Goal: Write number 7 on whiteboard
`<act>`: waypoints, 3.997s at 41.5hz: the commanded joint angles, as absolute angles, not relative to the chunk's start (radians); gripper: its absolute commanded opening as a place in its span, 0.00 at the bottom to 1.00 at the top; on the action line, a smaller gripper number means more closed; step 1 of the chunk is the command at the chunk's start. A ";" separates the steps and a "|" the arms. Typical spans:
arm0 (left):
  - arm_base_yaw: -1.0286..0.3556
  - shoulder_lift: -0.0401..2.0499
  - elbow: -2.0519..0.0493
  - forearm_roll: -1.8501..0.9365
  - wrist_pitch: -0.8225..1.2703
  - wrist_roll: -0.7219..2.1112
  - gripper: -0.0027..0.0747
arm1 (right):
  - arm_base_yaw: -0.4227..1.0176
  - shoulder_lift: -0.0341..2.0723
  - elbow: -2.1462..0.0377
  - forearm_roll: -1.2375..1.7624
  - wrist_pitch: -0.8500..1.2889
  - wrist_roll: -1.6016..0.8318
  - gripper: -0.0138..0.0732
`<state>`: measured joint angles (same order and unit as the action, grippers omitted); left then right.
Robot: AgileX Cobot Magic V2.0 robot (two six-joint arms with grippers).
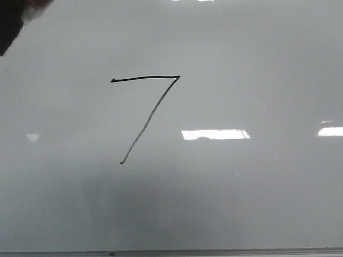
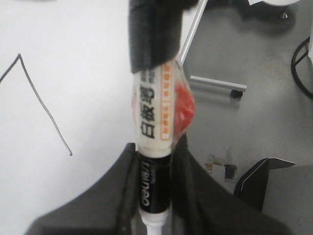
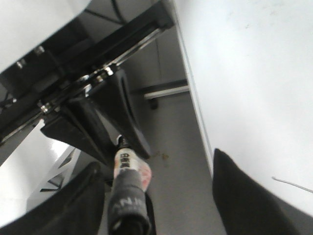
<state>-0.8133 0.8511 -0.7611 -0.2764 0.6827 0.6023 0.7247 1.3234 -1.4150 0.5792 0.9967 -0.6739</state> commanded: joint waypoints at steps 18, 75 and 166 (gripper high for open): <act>-0.311 0.926 -0.787 0.015 0.525 0.125 0.04 | 0.319 0.682 -0.807 0.503 0.628 -0.425 0.42; 0.070 1.419 -0.650 -0.034 -0.209 0.125 0.05 | 0.158 0.307 -0.405 0.500 0.512 -0.405 0.08; -0.003 0.352 -0.446 0.016 0.024 0.127 0.01 | 0.158 0.307 -0.405 0.500 0.517 -0.405 0.08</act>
<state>0.0054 0.3814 -0.4195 0.0182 0.1453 0.1328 0.1650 0.3016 -0.3809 0.4838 0.5804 -0.3991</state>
